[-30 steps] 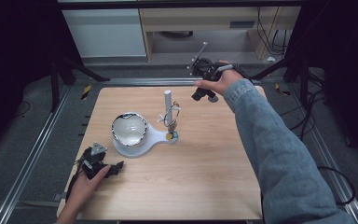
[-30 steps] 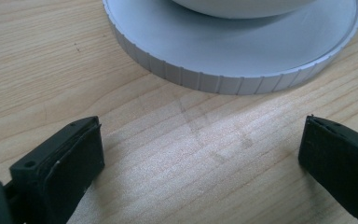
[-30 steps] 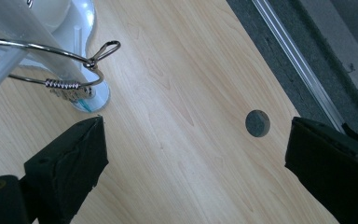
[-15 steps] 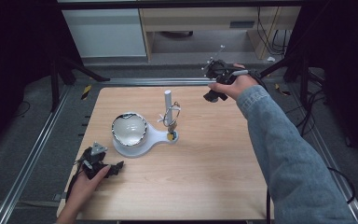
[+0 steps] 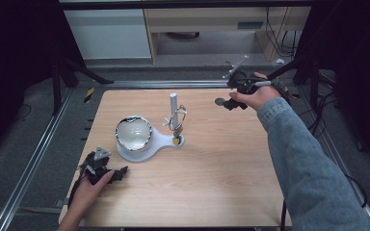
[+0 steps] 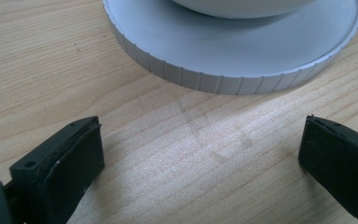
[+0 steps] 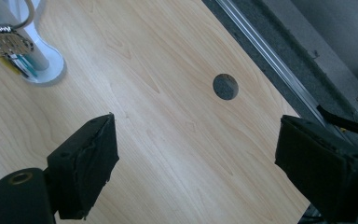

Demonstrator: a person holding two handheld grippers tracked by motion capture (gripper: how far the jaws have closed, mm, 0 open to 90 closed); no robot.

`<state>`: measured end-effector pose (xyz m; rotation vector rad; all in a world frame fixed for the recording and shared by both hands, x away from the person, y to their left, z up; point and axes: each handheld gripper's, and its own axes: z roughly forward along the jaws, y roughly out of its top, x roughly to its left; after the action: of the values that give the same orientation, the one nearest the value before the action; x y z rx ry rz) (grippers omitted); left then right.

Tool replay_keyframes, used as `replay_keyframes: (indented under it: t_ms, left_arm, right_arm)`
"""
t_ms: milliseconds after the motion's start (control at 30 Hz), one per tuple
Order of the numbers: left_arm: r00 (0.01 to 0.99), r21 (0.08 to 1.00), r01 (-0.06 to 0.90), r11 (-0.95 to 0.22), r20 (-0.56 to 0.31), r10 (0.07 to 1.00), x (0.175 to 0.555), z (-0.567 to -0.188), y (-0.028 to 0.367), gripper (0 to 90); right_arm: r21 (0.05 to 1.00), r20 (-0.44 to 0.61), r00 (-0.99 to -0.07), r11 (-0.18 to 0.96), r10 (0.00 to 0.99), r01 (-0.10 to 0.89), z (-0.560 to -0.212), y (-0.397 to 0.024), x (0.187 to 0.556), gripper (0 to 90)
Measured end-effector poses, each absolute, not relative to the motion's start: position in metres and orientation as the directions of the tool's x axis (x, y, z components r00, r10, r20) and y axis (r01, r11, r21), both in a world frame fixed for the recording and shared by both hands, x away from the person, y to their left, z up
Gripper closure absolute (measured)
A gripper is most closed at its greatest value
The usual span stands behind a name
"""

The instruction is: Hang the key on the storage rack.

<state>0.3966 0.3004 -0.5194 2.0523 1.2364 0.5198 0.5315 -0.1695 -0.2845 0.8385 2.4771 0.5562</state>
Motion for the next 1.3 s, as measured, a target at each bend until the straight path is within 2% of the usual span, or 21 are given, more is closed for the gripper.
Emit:
replay_keyframes:
  t_ms: [433,933,1300]
  left_arm:
    - [0.468,0.722,0.614,-0.318,-0.008,0.884,0.396,-0.519,0.300,0.0]
    - [0.469,0.721,0.614,-0.321,-0.007,0.883,0.396,-0.519,0.300,0.0]
    - [0.469,0.721,0.615,-0.320,-0.007,0.883,0.396,-0.519,0.300,0.0]
  right_arm:
    - [0.558,-0.289,-0.663,0.685,0.690,0.469,-0.308,-0.200,0.519,14.2]
    - [0.565,-0.289,-0.637,0.664,0.715,0.489,-0.335,-0.226,0.502,15.7]
    - [0.564,-0.271,-0.631,0.651,0.727,0.508,-0.368,-0.240,0.488,17.5]
